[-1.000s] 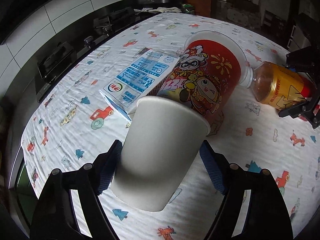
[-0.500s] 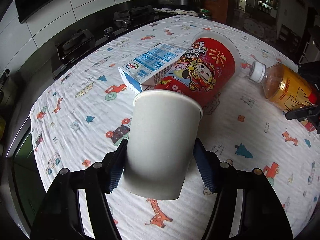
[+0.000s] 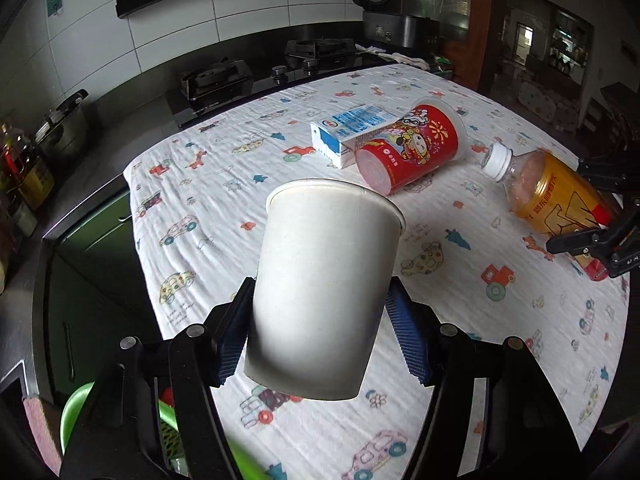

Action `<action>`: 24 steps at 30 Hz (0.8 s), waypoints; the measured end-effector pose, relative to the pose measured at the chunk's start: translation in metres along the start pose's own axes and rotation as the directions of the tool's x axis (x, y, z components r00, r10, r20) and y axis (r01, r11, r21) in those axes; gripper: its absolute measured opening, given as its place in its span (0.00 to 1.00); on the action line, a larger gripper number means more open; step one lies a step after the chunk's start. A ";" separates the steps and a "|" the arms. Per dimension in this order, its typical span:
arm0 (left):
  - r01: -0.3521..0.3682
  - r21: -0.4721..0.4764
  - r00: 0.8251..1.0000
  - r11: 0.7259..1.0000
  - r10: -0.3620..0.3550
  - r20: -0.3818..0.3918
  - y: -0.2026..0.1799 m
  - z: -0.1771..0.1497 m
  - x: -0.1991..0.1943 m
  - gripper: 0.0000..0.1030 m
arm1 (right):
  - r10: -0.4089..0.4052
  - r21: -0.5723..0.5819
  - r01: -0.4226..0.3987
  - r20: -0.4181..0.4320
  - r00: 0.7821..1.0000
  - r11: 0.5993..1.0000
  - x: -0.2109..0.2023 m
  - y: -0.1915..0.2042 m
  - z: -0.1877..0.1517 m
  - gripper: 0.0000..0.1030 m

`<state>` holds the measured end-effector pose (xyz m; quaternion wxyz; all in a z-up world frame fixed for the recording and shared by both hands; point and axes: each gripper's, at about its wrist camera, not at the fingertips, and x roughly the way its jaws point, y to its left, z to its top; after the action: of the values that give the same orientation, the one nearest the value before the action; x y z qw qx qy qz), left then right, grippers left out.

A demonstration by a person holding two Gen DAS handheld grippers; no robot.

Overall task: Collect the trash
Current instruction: 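Carry paper cup and drink bottle into the green basket and release both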

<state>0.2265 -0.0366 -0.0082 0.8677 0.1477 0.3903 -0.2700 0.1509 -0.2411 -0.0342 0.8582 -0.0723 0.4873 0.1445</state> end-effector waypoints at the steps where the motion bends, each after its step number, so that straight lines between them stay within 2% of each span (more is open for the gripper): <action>1: -0.016 -0.017 1.000 1.000 0.016 0.004 0.006 -0.006 -0.010 0.62 | 0.010 -0.012 -0.010 0.006 1.000 1.000 -0.001 0.008 0.003 0.61; 7: -0.123 -0.131 0.992 0.984 0.126 0.014 0.051 -0.057 -0.060 0.62 | 0.080 -0.083 -0.078 0.030 0.996 0.994 0.003 0.057 0.022 0.61; 13: -0.228 -0.226 0.973 0.947 0.218 -0.070 0.092 -0.114 -0.075 0.62 | 0.167 -0.156 -0.158 0.046 0.985 0.975 0.010 0.116 0.045 0.61; 22: -0.302 -0.353 0.949 0.885 0.245 -0.199 0.132 -0.181 -0.072 0.64 | 0.275 -0.231 -0.258 0.044 0.961 0.938 0.026 0.195 0.079 0.61; 24: -0.303 -0.383 0.948 0.872 0.237 -0.212 0.138 -0.192 -0.072 0.66 | 0.294 -0.235 -0.276 0.044 0.955 0.932 0.031 0.208 0.087 0.61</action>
<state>0.1521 0.1905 -0.0725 0.8746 0.0360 0.4815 -0.0450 0.1707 -0.0154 -0.0126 0.8328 -0.0922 0.4389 0.3247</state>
